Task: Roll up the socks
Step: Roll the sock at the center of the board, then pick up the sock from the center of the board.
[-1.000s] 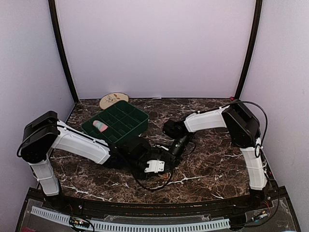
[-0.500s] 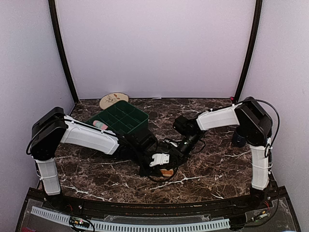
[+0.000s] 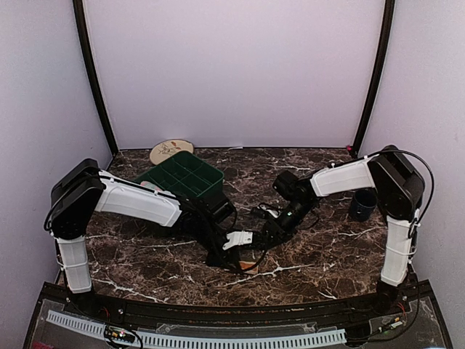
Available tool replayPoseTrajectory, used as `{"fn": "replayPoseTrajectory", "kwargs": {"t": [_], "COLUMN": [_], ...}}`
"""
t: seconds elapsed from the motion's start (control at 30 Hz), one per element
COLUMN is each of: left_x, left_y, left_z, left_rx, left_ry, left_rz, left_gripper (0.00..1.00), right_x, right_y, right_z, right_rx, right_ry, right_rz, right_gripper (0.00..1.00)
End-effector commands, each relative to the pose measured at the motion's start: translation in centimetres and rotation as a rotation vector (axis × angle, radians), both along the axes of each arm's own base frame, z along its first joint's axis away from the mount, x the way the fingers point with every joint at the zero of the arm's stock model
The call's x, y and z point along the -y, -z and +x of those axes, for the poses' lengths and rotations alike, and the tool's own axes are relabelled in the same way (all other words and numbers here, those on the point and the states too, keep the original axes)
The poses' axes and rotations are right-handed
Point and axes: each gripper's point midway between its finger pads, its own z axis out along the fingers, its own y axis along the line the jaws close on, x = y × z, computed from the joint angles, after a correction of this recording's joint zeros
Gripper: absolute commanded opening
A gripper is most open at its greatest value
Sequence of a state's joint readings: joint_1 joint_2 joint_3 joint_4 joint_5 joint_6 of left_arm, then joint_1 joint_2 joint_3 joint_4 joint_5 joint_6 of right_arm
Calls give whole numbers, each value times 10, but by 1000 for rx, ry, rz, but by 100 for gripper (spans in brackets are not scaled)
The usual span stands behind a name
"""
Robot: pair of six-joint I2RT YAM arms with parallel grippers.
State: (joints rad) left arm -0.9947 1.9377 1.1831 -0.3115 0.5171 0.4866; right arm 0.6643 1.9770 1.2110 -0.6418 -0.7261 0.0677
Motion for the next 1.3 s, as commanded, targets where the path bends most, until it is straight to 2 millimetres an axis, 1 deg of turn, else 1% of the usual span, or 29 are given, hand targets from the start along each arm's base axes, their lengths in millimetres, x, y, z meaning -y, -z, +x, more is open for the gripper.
{"fn": "replayPoseTrajectory", "kwargs": {"t": [0.0, 0.17, 0.37, 0.53, 0.57, 0.6, 0.7, 0.83, 1.07, 1.13, 1.17, 1.27], "left_x": [-43, -40, -35, -29, -28, -28, -27, -28, -35, -39, -42, -59], "left_y": [32, 23, 1, -19, -23, -27, -40, -59, -94, -102, -106, -112], "left_z": [-25, -15, -3, 9, 11, 14, 23, 43, 86, 98, 103, 124], "left_rx": [-164, -197, -240, -265, -268, -272, -276, -238, -83, -33, -12, 57], "left_ry": [-37, -91, -138, -178, -187, -197, -230, -294, -427, -465, -481, -557], "left_rz": [213, 178, 117, 57, 43, 30, -15, -67, -152, -164, -168, -161], "left_gripper": [5, 2, 0, 0, 0, 0, 0, 0, 0, 0, 0, 0], "right_x": [5, 16, 18, 18, 21, 22, 22, 21, 18, 18, 16, 11], "right_y": [-2, 4, 0, -2, 3, 5, 4, 2, -1, -1, -4, -12], "right_z": [15, 32, 46, 52, 47, 46, 48, 51, 55, 55, 59, 65], "right_rx": [86, 153, 203, 220, 208, 207, 216, 230, 240, 239, 249, 265], "right_ry": [50, 111, 150, 163, 162, 163, 168, 172, 172, 171, 171, 172], "right_rz": [-20, -83, -84, -78, -88, -90, -88, -83, -74, -75, -67, -51], "right_gripper": [38, 38, 39, 39, 39, 39, 38, 39, 39, 39, 39, 39]}}
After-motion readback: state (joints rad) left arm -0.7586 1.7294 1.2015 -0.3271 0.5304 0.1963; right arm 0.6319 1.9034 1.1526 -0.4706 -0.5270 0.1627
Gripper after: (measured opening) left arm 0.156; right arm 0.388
